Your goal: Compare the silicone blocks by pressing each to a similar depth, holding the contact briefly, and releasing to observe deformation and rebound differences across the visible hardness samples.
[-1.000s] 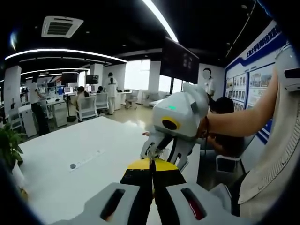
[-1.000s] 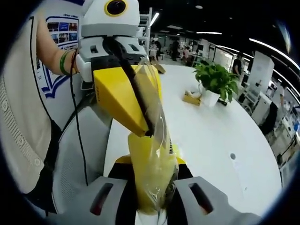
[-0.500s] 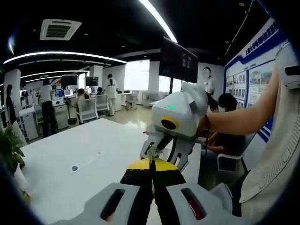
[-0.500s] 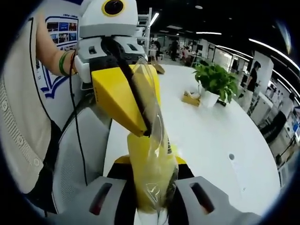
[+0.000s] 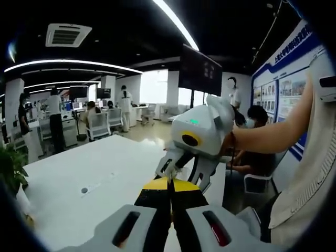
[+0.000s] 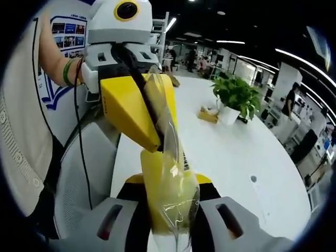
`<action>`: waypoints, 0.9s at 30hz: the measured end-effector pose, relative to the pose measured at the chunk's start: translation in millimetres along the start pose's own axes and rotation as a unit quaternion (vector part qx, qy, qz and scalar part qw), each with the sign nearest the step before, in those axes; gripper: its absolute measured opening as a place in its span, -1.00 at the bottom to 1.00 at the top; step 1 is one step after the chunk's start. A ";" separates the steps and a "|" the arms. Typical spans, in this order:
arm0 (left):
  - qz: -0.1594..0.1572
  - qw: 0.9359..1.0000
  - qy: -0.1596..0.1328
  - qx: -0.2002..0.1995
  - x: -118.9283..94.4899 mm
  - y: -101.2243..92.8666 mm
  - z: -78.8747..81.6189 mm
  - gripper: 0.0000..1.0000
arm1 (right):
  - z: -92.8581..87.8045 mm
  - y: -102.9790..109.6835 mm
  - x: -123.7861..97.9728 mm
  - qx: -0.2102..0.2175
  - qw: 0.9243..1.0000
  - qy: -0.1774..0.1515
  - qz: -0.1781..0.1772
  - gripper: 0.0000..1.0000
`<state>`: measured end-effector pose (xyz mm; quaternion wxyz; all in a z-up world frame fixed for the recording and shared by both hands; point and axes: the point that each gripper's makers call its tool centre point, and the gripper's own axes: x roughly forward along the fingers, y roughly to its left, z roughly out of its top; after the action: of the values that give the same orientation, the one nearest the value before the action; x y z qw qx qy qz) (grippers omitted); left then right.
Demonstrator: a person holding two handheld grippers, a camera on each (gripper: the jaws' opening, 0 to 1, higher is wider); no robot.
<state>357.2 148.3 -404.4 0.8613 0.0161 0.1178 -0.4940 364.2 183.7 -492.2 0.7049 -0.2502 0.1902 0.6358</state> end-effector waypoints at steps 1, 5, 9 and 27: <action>0.000 1.000 0.000 0.000 0.2 0.1 -0.2 -1.00 | -0.2 -0.3 0.4 0.000 1.000 -0.001 0.000 -0.63; 0.000 1.000 -0.001 0.001 0.9 0.6 0.0 -1.00 | -0.4 -1.0 0.4 -0.001 1.000 -0.002 0.000 -0.61; 0.000 1.000 -0.002 0.002 1.4 1.4 0.9 -1.00 | 0.4 -2.3 0.1 -0.003 1.000 -0.005 -0.002 -0.60; -0.003 1.000 -0.008 0.001 1.4 2.1 3.6 -1.00 | 4.1 -3.8 -0.8 -0.009 1.000 -0.023 -0.003 -0.54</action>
<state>360.3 147.7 -401.3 0.8609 0.0124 0.1105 -0.4965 367.7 185.2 -488.0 0.7086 -0.2423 0.1677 0.6411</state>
